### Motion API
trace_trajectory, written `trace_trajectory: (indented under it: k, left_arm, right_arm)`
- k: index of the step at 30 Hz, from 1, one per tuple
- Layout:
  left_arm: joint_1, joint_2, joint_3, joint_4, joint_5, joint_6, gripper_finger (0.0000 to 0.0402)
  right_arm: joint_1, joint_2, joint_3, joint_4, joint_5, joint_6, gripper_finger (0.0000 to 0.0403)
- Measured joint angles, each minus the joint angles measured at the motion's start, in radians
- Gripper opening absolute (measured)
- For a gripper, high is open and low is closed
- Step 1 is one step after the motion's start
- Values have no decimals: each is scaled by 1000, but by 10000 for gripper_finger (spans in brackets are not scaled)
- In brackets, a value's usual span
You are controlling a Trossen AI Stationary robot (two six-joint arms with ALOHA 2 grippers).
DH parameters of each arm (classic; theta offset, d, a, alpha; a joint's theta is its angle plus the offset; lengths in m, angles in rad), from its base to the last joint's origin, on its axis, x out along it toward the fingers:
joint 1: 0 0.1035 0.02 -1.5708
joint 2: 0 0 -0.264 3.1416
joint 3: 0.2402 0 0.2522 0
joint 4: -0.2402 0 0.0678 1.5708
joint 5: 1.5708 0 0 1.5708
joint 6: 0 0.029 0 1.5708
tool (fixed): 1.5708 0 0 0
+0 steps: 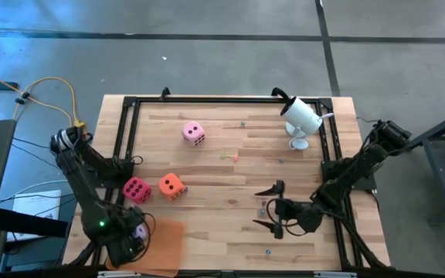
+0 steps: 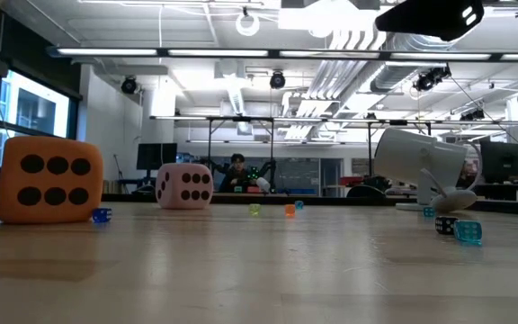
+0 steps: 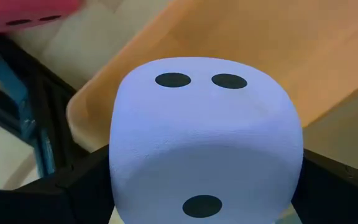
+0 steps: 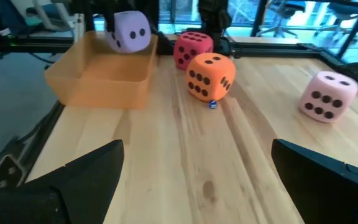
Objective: Pick & Place Dice
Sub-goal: Put the large purple dice into the orange bin
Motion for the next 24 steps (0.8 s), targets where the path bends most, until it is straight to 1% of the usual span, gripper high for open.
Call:
trace_trajectory:
  k: [4, 11, 13, 17, 19, 24]
  left_arm:
    - [-1, 37, 0, 2, 5, 65, 370]
    - [8, 55, 0, 0, -9, 59, 370]
    - [9, 55, 0, 0, -20, 11, 370]
    - [10, 55, 0, 6, -25, -157, 370]
    - [10, 55, 0, 6, -12, -232, 370]
    - [10, 55, -2, 5, 15, -341, 370]
  right_arm:
    - [-9, 0, 0, 0, -30, 0, 397]
    - [-21, 0, 0, 0, -44, -3, 397]
    - [-25, 0, 0, 0, -46, -7, 397]
    - [-29, 0, 0, 0, -48, -11, 397]
    - [-30, 0, 0, 0, -50, -11, 397]
    - [-30, 0, 0, 0, -50, -12, 397]
